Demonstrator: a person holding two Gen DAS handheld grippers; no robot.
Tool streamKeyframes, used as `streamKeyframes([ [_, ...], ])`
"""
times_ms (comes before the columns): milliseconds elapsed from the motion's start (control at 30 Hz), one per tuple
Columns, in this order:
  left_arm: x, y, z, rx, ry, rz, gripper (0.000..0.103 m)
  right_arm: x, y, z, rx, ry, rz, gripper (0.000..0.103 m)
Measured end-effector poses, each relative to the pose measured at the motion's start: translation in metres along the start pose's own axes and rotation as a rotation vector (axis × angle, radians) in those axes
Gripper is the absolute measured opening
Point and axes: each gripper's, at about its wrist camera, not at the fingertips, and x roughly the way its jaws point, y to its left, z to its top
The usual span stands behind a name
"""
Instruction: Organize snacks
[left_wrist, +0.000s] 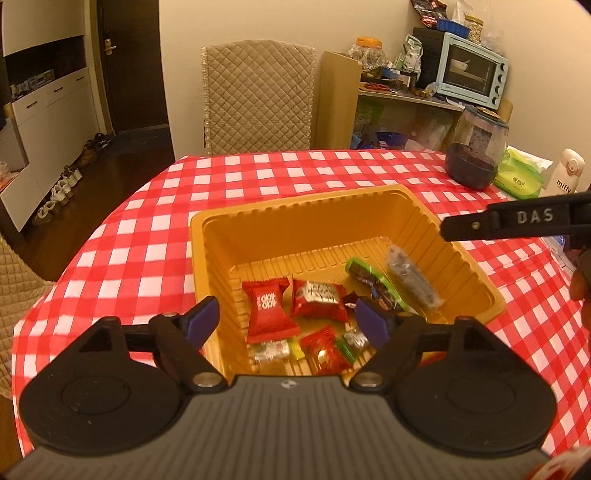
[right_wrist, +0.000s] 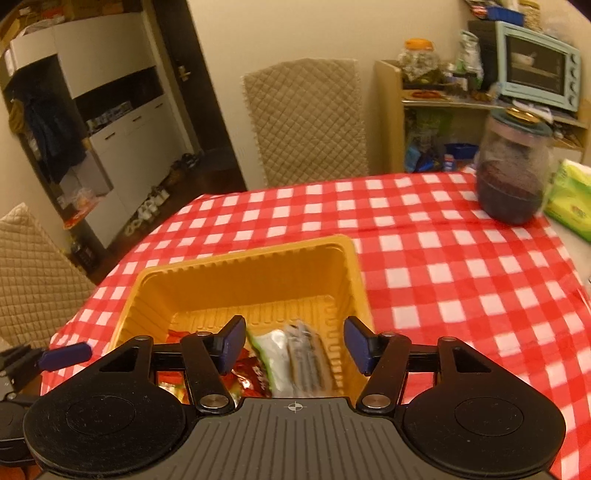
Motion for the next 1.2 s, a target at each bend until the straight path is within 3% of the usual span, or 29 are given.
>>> streamKeyframes([
  [400,-0.052,-0.008,-0.033,-0.062,-0.005,0.054,0.099,-0.056,-0.004,-0.047,0.054,0.041,-0.028,0.06],
  [900,-0.136,-0.031,-0.074,-0.169,-0.025,0.063,0.103,-0.146,0.028,-0.1,-0.013,0.019,-0.038,0.061],
  [1200,-0.174,-0.041,-0.091,-0.154,-0.015,0.079,0.103,-0.187,0.039,-0.127,-0.053,0.002,-0.07,0.062],
])
